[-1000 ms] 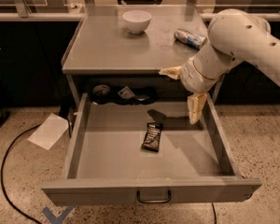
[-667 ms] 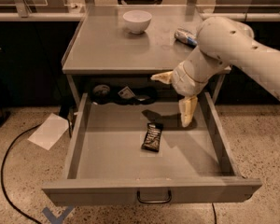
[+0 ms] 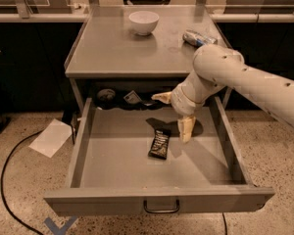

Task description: Pick rxbar chocolate from top drawer and place on counter

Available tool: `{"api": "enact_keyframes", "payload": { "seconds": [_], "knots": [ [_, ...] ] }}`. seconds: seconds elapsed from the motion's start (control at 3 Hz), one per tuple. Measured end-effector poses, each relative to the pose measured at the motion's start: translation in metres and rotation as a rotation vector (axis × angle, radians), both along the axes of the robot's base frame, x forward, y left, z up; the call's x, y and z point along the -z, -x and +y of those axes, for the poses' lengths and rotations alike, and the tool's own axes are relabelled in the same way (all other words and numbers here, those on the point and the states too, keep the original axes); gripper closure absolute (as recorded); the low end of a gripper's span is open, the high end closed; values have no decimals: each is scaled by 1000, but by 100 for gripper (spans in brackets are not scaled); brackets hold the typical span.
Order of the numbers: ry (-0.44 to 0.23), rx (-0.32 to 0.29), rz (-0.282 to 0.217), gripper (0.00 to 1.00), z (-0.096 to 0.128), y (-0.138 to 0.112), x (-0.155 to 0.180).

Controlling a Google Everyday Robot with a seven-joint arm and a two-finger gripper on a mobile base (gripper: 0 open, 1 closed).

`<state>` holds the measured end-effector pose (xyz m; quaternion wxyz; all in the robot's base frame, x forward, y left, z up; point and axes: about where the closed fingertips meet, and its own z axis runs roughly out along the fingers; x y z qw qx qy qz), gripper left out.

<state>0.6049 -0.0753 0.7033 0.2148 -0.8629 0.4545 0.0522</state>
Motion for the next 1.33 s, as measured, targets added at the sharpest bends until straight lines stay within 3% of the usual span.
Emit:
{"api": "enact_keyframes", "payload": {
  "seconds": [0.67, 1.33],
  "knots": [
    [7, 24, 28, 0, 6, 3, 41],
    [15, -31, 88, 0, 23, 8, 66]
  ]
}}
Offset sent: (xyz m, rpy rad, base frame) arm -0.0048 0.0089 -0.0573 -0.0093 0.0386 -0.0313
